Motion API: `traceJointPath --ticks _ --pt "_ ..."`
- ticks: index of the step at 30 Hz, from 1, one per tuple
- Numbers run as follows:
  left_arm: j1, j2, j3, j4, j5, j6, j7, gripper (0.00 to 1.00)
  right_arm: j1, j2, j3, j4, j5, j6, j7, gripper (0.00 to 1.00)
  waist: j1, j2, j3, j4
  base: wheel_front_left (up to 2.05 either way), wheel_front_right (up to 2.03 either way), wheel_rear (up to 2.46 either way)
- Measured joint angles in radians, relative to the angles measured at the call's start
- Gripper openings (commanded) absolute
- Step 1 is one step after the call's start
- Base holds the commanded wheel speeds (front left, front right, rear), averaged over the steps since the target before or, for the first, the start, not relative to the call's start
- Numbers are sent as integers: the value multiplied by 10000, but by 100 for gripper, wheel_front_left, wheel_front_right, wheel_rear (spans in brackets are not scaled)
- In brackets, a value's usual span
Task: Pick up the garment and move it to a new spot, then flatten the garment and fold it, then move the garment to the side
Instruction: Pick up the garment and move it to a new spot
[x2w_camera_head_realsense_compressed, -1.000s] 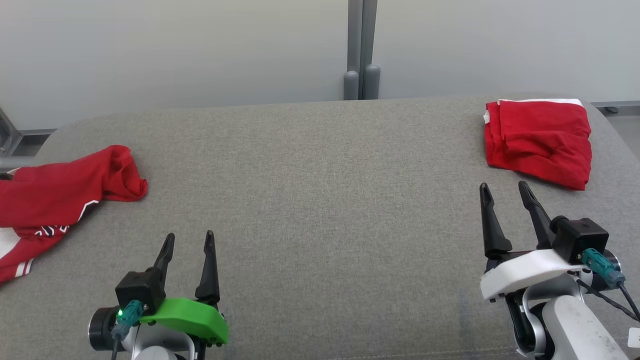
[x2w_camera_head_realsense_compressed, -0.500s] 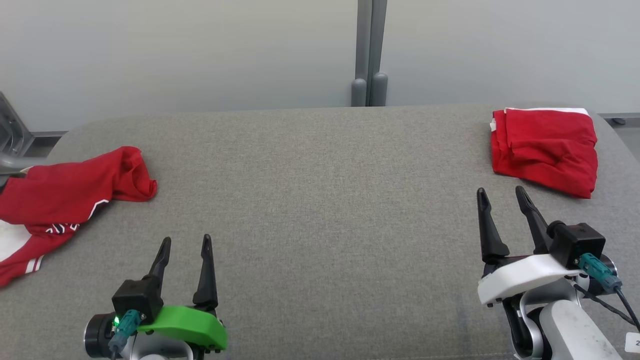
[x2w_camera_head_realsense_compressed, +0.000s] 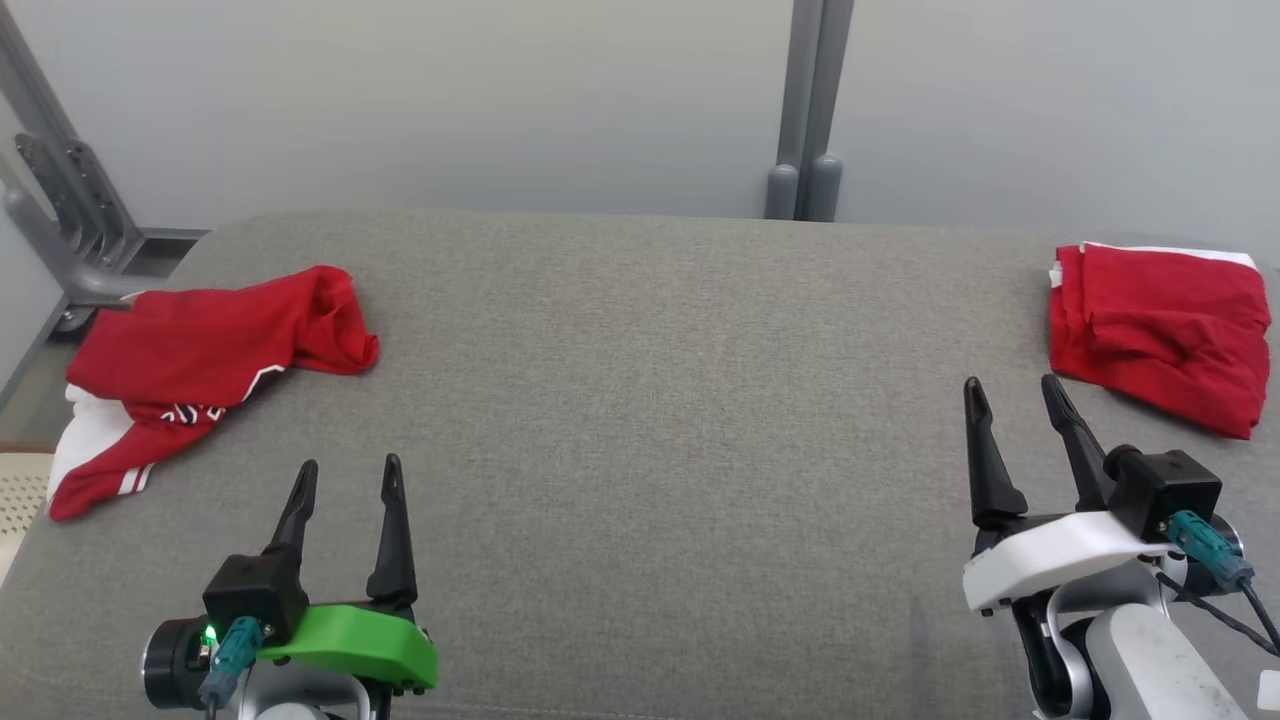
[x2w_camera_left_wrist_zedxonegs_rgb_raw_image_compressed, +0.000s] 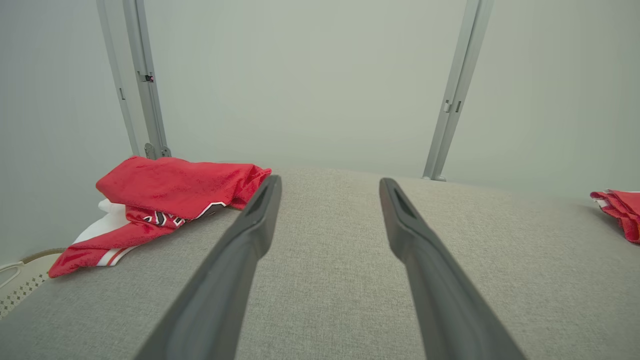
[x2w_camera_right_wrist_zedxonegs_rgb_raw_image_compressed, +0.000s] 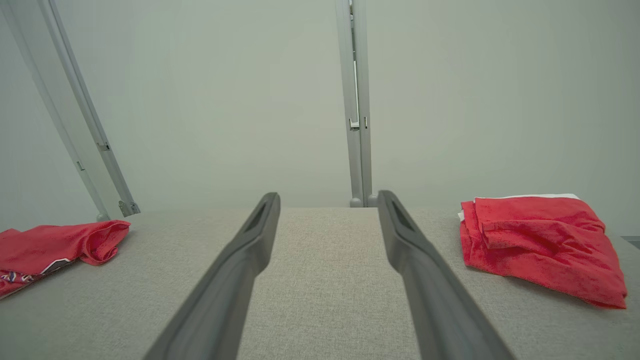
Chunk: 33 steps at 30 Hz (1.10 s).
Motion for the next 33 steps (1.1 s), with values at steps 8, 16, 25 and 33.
traceJointPath --ticks 8,16,25,33 --pt "246 36 750 -324 119 23 0 100 -28 180 412 4 0 186 -2 100 0 0 -24 981 0 0 0" --pt "746 42 1175 -644 205 35 0 100 -327 249 646 -31 -6 276 4 100 0 0 12 2076 0 0 0" --pt "758 44 1436 -894 205 36 0 100 -799 211 731 -17 -61 382 19 100 0 0 362 3190 0 0 0" --pt "758 48 1214 -817 205 38 2 100 -848 94 614 163 -88 426 81 100 0 0 621 3552 0 0 0"
